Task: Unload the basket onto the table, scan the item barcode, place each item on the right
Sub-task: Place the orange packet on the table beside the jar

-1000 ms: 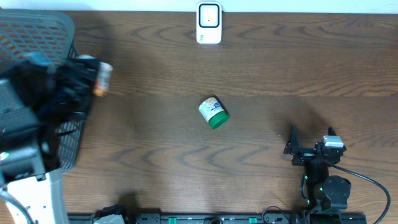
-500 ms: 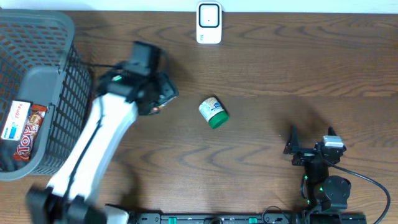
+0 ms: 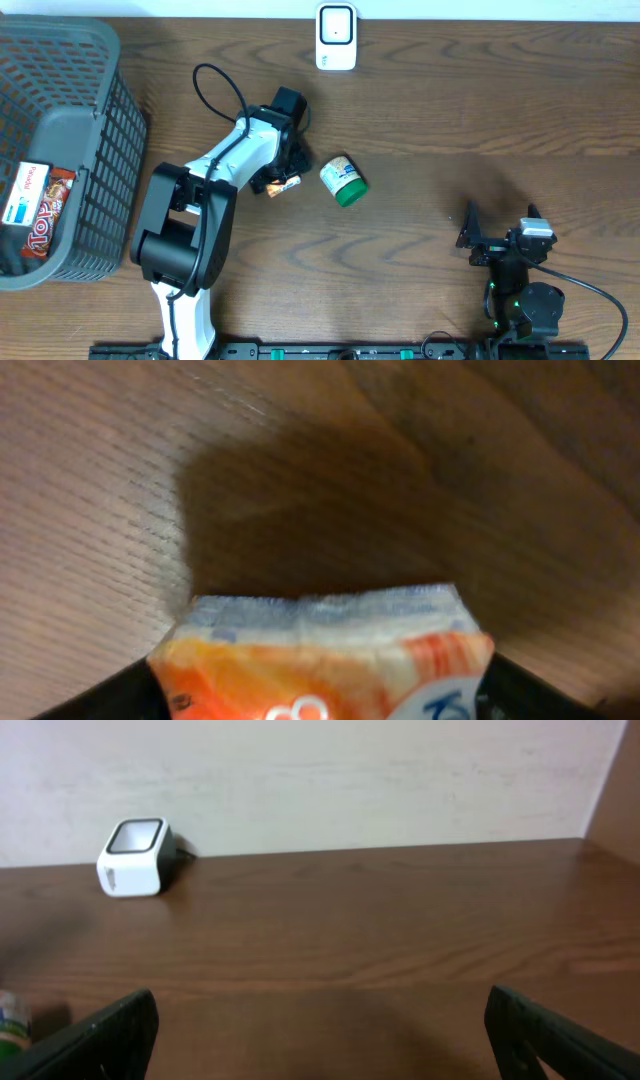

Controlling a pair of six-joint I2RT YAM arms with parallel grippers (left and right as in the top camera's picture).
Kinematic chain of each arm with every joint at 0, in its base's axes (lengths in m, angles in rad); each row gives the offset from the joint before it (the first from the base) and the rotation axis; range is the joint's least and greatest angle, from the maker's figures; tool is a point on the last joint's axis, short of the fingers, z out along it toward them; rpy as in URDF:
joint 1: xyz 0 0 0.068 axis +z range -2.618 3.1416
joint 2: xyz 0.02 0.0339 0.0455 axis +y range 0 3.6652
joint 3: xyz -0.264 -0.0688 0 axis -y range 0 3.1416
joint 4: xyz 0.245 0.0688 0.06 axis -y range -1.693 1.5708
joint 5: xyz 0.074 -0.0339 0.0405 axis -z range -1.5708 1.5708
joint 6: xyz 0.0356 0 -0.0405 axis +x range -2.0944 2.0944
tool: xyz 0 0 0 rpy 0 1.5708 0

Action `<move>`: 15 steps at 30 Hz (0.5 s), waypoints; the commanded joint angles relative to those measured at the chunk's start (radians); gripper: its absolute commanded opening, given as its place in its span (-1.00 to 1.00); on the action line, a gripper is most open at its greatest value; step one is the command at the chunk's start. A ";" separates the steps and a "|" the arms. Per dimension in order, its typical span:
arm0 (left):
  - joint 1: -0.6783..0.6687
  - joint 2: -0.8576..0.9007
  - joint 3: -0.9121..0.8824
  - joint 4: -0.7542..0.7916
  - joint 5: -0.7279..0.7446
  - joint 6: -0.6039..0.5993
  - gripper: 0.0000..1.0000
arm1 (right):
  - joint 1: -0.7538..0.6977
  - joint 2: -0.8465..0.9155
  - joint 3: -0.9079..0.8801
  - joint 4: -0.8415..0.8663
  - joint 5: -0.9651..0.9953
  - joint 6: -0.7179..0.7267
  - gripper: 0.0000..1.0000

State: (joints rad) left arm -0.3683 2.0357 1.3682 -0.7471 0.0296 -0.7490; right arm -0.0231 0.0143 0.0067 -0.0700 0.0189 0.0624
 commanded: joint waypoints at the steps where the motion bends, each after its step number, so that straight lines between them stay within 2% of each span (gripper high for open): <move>1: 0.005 -0.030 0.013 -0.019 -0.027 0.027 0.92 | 0.007 -0.007 -0.001 -0.004 0.002 -0.012 0.98; 5: 0.005 -0.150 0.077 -0.097 -0.080 0.043 0.96 | 0.007 -0.007 -0.001 -0.004 0.002 -0.012 0.99; 11: 0.006 -0.455 0.248 -0.221 -0.100 0.173 0.97 | 0.007 -0.007 -0.001 -0.004 0.002 -0.012 0.98; 15: 0.039 -0.664 0.373 -0.232 -0.231 0.280 0.96 | 0.007 -0.007 -0.001 -0.004 0.002 -0.012 0.99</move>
State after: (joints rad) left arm -0.3603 1.5009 1.6688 -0.9615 -0.0715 -0.5831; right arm -0.0231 0.0143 0.0067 -0.0704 0.0185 0.0628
